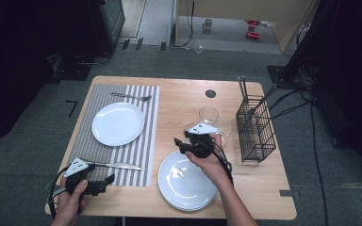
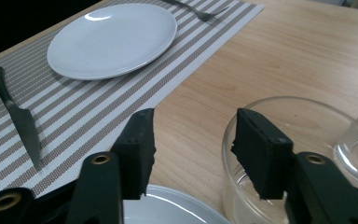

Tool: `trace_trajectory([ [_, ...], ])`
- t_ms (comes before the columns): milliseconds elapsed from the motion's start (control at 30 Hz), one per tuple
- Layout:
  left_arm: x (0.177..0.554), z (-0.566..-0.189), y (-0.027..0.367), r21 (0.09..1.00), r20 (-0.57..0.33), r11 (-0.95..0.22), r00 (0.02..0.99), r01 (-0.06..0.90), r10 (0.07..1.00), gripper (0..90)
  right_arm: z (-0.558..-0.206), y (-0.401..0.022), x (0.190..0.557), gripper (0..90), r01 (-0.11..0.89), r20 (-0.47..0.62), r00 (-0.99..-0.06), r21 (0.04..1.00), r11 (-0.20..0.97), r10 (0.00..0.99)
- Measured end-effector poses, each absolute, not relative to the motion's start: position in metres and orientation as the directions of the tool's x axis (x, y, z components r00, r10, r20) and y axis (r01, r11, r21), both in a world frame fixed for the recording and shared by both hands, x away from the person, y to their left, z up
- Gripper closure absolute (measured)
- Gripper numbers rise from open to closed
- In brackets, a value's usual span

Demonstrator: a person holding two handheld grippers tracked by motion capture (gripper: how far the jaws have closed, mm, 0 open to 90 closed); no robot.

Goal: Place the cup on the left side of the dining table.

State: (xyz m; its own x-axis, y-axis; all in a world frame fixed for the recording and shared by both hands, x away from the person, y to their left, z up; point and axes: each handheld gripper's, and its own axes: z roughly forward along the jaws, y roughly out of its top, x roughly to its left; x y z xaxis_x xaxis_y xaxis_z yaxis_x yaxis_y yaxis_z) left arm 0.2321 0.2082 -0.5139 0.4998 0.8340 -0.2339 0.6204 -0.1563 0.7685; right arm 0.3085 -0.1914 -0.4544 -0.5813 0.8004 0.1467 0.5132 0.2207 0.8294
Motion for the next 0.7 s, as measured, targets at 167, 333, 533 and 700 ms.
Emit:
trace_trajectory([
  [167, 0.232, -0.514, 0.208, 0.768, -0.228, -0.164, 0.503, 0.620, 0.834, 1.1, -0.445, -0.203, 0.306, 18.8, 0.486, 0.118, -0.543, 0.851, 0.197, 0.832],
  [333, 0.232, -0.514, 0.207, 0.768, -0.227, -0.165, 0.504, 0.619, 0.834, 1.1, -0.443, -0.212, 0.307, 14.9, 0.477, 0.070, -0.509, 0.852, 0.214, 0.858],
  [533, 0.231, -0.513, 0.207, 0.768, -0.229, -0.163, 0.504, 0.619, 0.833, 1.1, -0.451, -0.214, 0.312, 12.2, 0.506, 0.029, -0.461, 0.829, 0.236, 0.887],
  [700, 0.231, -0.513, 0.206, 0.769, -0.231, -0.161, 0.504, 0.619, 0.832, 1.1, -0.461, -0.209, 0.316, 12.0, 0.528, -0.004, -0.464, 0.801, 0.280, 0.886],
])
